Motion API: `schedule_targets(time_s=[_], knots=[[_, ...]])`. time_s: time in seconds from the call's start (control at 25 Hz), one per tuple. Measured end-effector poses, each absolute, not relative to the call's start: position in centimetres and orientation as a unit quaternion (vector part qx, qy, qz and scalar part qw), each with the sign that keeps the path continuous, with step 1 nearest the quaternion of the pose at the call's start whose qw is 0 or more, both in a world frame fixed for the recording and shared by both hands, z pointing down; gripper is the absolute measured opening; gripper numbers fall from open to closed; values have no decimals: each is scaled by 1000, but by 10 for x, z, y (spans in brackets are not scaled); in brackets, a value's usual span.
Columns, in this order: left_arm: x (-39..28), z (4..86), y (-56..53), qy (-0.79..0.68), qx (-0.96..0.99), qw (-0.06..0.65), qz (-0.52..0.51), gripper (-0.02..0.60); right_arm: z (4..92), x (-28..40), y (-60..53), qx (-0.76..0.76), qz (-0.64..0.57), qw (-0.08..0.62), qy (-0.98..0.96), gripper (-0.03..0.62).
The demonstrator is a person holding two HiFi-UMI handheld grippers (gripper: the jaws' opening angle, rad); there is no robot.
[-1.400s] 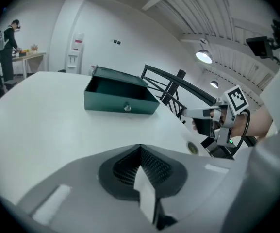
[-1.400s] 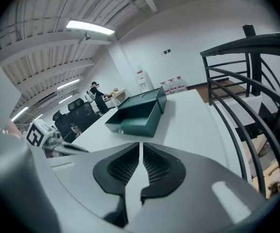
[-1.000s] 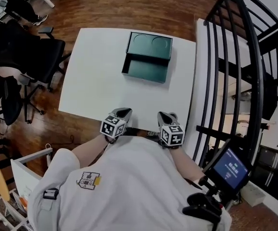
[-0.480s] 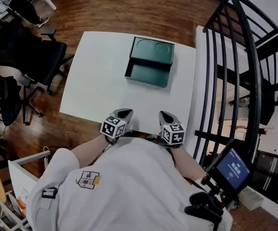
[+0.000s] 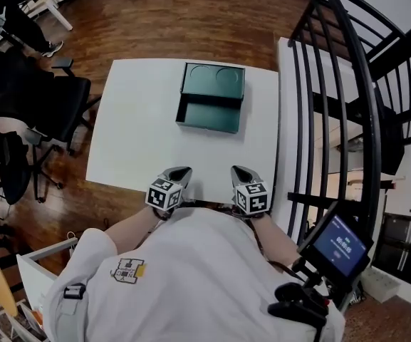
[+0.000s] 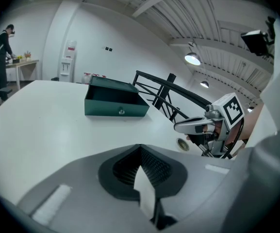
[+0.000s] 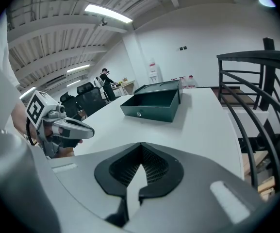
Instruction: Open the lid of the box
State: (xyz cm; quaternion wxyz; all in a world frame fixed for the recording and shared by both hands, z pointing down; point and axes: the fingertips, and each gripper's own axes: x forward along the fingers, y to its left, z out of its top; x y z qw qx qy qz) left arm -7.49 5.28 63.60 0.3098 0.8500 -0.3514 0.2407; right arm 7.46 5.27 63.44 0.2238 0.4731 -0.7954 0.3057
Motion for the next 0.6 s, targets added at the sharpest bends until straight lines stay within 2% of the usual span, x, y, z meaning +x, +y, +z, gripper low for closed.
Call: schedule_targets(time_s=[0.6], knots=[[-71,632,42,-357,851,306,235,0,630,79,40,485,302,213,-793,-2]])
